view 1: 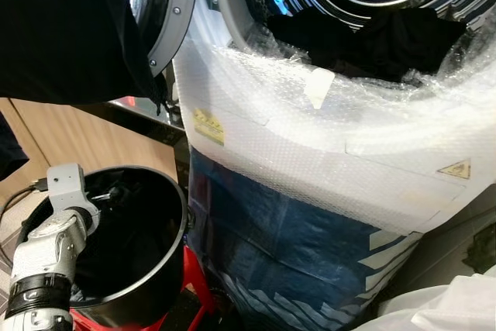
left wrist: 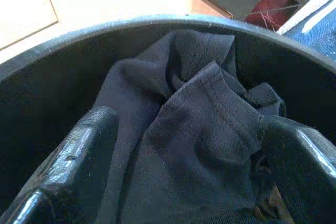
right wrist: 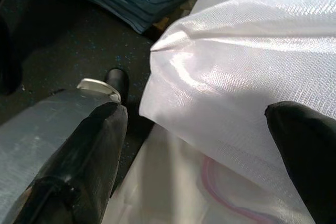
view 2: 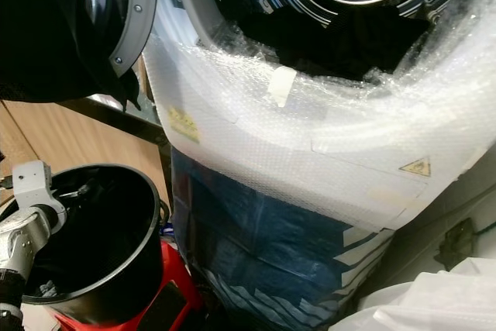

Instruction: Clothes washing

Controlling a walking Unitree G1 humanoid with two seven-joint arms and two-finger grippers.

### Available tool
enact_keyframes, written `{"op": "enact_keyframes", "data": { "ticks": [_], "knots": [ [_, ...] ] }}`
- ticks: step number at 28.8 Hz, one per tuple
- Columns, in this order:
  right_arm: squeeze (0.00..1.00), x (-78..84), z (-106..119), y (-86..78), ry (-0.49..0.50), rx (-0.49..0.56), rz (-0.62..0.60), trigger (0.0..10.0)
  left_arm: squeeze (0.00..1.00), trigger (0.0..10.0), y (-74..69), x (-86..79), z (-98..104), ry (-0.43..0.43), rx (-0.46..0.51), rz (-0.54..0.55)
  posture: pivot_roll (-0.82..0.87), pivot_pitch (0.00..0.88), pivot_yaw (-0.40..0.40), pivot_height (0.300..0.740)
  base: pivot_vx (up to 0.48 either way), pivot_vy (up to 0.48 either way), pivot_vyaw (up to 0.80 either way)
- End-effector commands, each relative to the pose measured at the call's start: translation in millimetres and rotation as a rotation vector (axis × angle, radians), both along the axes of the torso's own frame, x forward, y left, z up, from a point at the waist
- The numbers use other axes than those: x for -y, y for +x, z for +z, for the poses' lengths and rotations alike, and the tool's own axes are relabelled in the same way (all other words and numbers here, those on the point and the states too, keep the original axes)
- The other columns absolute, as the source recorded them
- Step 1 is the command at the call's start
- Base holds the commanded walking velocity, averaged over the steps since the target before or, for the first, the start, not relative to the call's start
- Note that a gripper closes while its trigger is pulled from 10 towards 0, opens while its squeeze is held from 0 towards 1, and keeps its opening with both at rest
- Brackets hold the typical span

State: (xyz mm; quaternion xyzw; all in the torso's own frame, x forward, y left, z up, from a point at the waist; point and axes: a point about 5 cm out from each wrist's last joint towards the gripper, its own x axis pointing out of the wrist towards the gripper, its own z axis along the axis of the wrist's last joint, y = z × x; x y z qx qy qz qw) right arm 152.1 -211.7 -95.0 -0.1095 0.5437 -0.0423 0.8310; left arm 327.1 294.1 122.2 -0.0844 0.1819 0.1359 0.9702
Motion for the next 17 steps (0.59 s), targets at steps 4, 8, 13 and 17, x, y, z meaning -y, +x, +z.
{"op": "enact_keyframes", "data": {
  "ticks": [4,8,13,17],
  "knots": [
    [0.0,8.4,1,-1.5,-0.019,0.0,-0.007,10.0,1.0,10.0,5.1,-5.3,-1,-0.05,-0.008,0.063,-0.01,0.079,-0.064,0.74,0.0,0.0,0.0],
    [0.0,12.6,2,-2.3,-0.026,0.001,-0.008,10.0,1.0,10.0,9.0,-5.0,-5,-0.102,-0.028,0.07,-0.02,0.061,-0.075,0.74,0.0,0.0,0.0],
    [0.0,16.6,2,-4.0,-0.035,-0.002,-0.015,10.0,1.0,10.0,9.3,-5.3,-8,-0.101,-0.05,0.084,-0.02,0.051,-0.082,0.74,0.0,0.0,0.0],
    [0.0,21.0,2,-5.9,-0.042,-0.006,-0.014,10.0,1.0,10.0,9.6,-4.3,-11,-0.108,-0.063,0.086,-0.03,0.044,-0.09,0.74,0.0,0.0,0.0]
  ]
}}
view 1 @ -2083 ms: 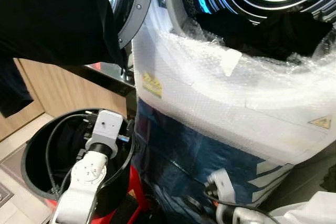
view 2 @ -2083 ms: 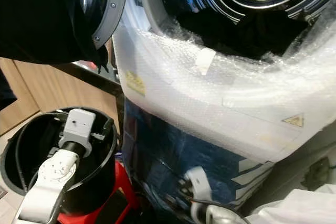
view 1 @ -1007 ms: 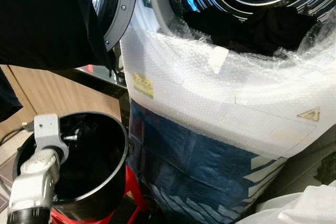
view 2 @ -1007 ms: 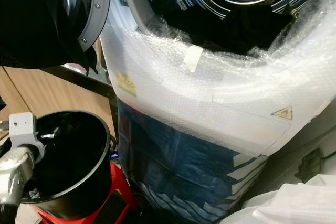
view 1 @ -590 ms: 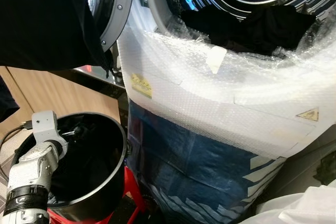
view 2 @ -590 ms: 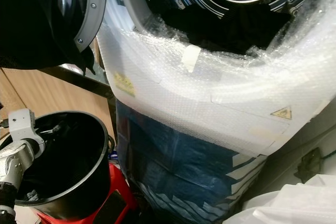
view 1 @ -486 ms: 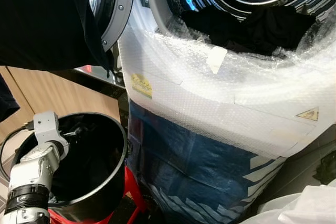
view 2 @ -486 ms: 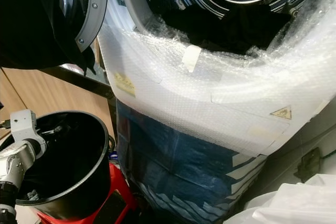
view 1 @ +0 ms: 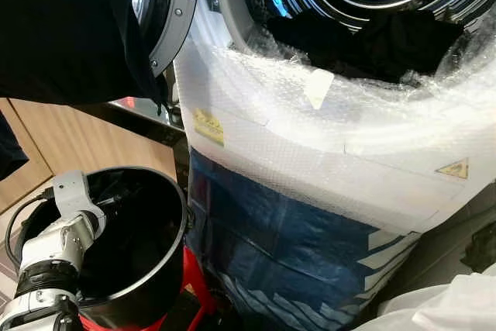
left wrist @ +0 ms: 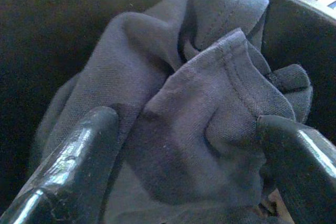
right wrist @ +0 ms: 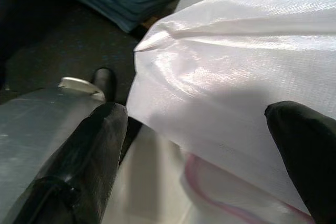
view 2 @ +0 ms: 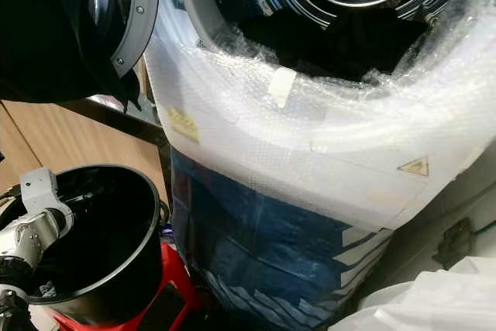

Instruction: Clothes washing

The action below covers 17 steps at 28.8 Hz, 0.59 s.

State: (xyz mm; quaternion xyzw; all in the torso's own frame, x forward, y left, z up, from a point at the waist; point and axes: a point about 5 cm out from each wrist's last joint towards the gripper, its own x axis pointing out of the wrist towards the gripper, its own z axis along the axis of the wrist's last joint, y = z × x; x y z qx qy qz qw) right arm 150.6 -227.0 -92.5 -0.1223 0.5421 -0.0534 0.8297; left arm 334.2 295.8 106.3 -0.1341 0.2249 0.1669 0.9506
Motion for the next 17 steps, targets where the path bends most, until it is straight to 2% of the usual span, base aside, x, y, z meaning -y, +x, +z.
{"op": "enact_keyframes", "data": {
  "ticks": [1,6,8,9,10,11,13,17],
  "knots": [
    [0.0,6.4,0,-4.6,-0.01,-0.009,-0.01,10.0,1.0,10.0,2.4,-2.6,5,-0.007,0.018,0.01,-0.03,0.045,-0.092,0.74,0.0,0.0,0.0],
    [0.0,9.5,0,-5.9,-0.017,-0.01,-0.007,10.0,1.0,10.0,-1.6,-9.0,1,-0.006,-0.001,0.037,-0.04,0.044,-0.102,0.74,0.0,0.0,0.0],
    [0.0,13.4,1,-6.6,-0.035,-0.014,0.018,10.0,1.0,10.0,-5.1,-12.8,-7,-0.028,-0.01,0.098,-0.05,0.052,-0.122,0.74,0.0,0.0,0.0],
    [0.0,14.5,1,-6.9,-0.038,-0.014,0.02,10.0,0.72,10.0,-4.4,-11.6,-7,-0.03,-0.005,0.096,-0.06,0.059,-0.128,0.74,0.0,0.0,0.0],
    [0.0,14.5,1,-6.9,-0.038,-0.014,0.02,10.0,0.72,10.0,-4.4,-11.6,-7,-0.03,-0.005,0.096,-0.06,0.059,-0.128,0.74,0.0,0.0,0.0],
    [0.0,15.9,1,-6.9,-0.043,-0.014,0.021,10.0,0.0,10.0,-3.2,-9.8,-7,-0.029,-0.001,0.09,-0.06,0.062,-0.131,0.74,0.0,0.0,0.0],
    [0.0,18.2,2,-7.2,-0.048,-0.014,0.026,10.0,0.0,10.0,-1.6,-7.1,-7,-0.03,0.004,0.083,-0.08,0.075,-0.145,0.74,0.0,0.0,0.0],
    [0.0,30.1,6,-7.1,-0.088,-0.012,0.049,10.0,0.0,10.0,8.7,9.8,-6,-0.059,0.028,0.051,-0.1,0.1,-0.169,0.74,0.0,0.0,0.0]
  ]
}}
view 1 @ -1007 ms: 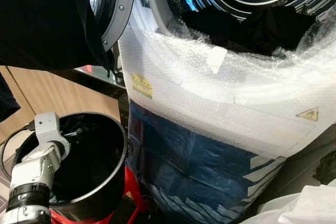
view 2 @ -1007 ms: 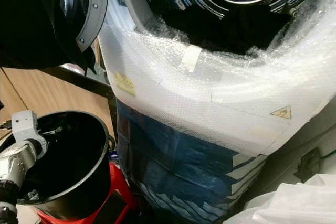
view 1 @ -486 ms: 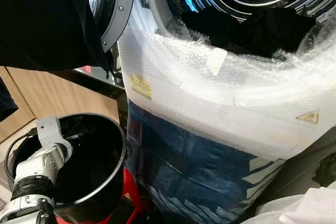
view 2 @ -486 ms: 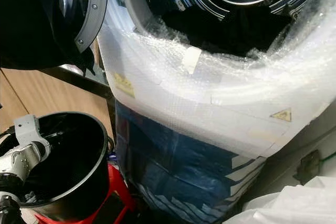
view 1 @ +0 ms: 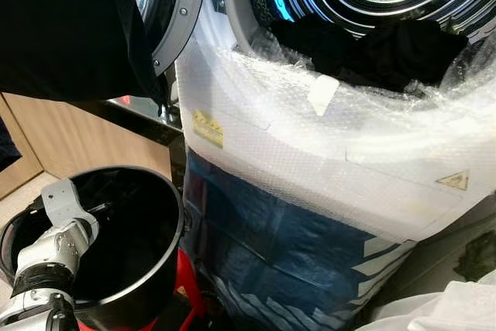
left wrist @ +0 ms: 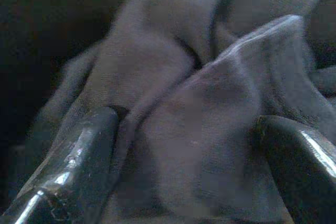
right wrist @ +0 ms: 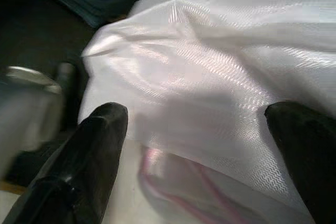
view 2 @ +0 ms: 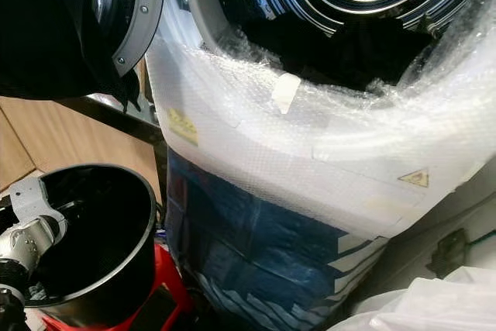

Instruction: Clothes washing

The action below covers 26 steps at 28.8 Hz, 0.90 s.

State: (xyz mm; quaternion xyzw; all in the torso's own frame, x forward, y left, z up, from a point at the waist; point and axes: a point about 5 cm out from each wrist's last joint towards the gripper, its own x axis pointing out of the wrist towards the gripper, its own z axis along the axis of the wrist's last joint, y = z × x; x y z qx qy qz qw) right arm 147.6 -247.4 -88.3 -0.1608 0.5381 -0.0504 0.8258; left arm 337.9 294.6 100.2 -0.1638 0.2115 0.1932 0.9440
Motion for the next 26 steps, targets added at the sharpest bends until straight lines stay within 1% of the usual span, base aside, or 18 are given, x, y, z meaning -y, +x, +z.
{"op": "enact_keyframes", "data": {
  "ticks": [1,2,4,6,8,9,10,12,13,15,19,21,23,26],
  "knots": [
    [0.0,9.8,1,-4.1,-0.026,-0.009,0.002,10.0,0.0,10.0,5.0,8.5,0,-0.017,0.004,-0.018,-0.1,0.1,-0.169,0.74,0.0,0.0,0.0],
    [0.0,14.2,3,-4.7,-0.04,-0.009,0.014,10.0,0.0,10.0,8.3,12.8,1,-0.014,0.013,-0.021,-0.12,0.118,-0.192,0.74,0.0,0.0,0.0],
    [0.0,16.0,3,-5.3,-0.044,-0.01,0.015,10.0,0.0,10.0,9.7,14.3,1,-0.014,0.019,-0.02,-0.12,0.118,-0.194,0.74,0.0,0.0,0.0],
    [0.0,20.7,5,-5.1,-0.067,-0.013,0.039,10.0,0.0,10.0,14.5,17.6,6,-0.039,0.057,-0.017,-0.14,0.126,-0.206,0.74,0.0,0.0,0.0],
    [0.0,22.4,5,-4.8,-0.077,-0.016,0.056,10.0,0.0,10.0,18.6,22.2,9,-0.124,0.102,-0.01,-0.14,0.13,-0.214,0.74,0.0,0.0,0.0],
    [0.0,23.3,6,-4.9,-0.078,-0.016,0.058,10.0,0.0,10.0,20.1,24.2,11,-0.151,0.114,-0.009,-0.14,0.132,-0.215,0.74,0.0,0.0,0.0],
    [0.0,24.3,6,-4.8,-0.077,-0.013,0.052,10.0,0.0,10.0,21.3,26.6,11,-0.159,0.11,-0.006,-0.14,0.134,-0.219,0.74,0.0,0.0,0.0],
    [0.0,25.4,7,-4.6,-0.076,-0.01,0.047,10.0,0.0,10.0,21.7,29.2,9,-0.146,0.084,-0.004,-0.15,0.136,-0.222,0.74,0.0,0.0,0.0],
    [0.0,25.7,7,-4.1,-0.075,-0.007,0.045,10.0,0.0,10.0,19.8,29.8,4,-0.096,0.038,-0.013,-0.14,0.139,-0.214,0.74,0.0,0.0,0.0],
    [0.0,25.7,7,-4.0,-0.075,-0.006,0.044,10.0,0.0,10.0,19.3,29.8,2,-0.083,0.028,-0.016,-0.14,0.139,-0.214,0.74,0.0,0.0,0.0],
    [0.0,23.0,6,-5.3,-0.058,-0.001,0.016,10.0,0.0,10.0,12.1,24.0,-7,-0.031,-0.037,-0.009,-0.13,0.153,-0.194,0.74,0.0,0.0,0.0],
    [0.0,22.5,5,-5.9,-0.057,-0.003,0.012,10.0,0.0,10.0,11.0,22.8,-9,-0.023,-0.046,-0.009,-0.13,0.154,-0.191,0.74,0.0,0.0,0.0],
    [0.0,20.7,4,-8.8,-0.051,-0.004,0.004,10.0,0.0,10.0,7.4,16.9,-11,0.002,-0.07,0.012,-0.14,0.164,-0.183,0.74,0.0,0.0,0.0],
    [0.0,19.7,2,-11.4,-0.048,-0.005,-0.001,10.0,0.0,10.0,6.6,14.2,-10,0.018,-0.072,0.013,-0.14,0.174,-0.18,0.74,0.0,0.0,0.0]
  ]
}}
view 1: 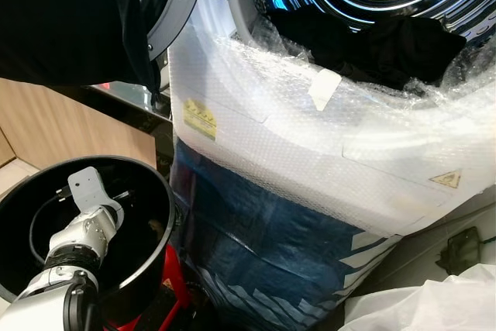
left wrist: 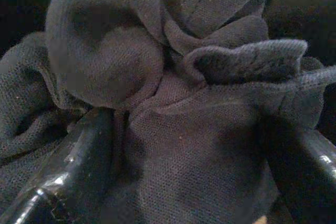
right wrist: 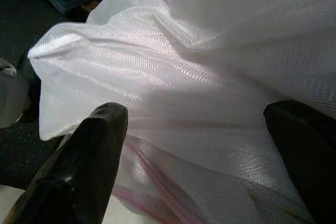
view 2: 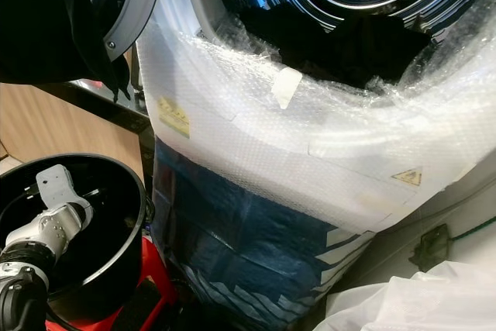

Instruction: Clothes washing

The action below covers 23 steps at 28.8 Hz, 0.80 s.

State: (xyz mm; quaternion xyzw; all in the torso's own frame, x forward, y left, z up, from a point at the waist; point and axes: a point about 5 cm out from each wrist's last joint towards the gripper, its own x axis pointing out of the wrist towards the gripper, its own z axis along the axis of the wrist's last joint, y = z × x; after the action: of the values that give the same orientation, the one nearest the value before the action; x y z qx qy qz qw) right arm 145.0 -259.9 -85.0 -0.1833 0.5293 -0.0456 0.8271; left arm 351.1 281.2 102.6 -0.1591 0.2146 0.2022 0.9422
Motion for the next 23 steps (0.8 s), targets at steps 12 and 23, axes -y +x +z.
{"op": "enact_keyframes", "data": {
  "ticks": [12,23],
  "knots": [
    [0.0,9.8,-9,-38.2,-0.013,-0.067,-0.036,10.0,0.0,0.0,-13.2,-2.9,-20,0.023,-0.104,0.006,-0.16,0.253,-0.186,0.74,0.0,0.0,0.0],
    [0.0,15.6,-8,-44.8,-0.019,-0.071,-0.02,10.0,0.0,0.0,-22.1,-1.7,-33,0.013,-0.139,0.008,-0.17,0.294,-0.209,0.74,0.0,0.0,0.0]
  ]
}}
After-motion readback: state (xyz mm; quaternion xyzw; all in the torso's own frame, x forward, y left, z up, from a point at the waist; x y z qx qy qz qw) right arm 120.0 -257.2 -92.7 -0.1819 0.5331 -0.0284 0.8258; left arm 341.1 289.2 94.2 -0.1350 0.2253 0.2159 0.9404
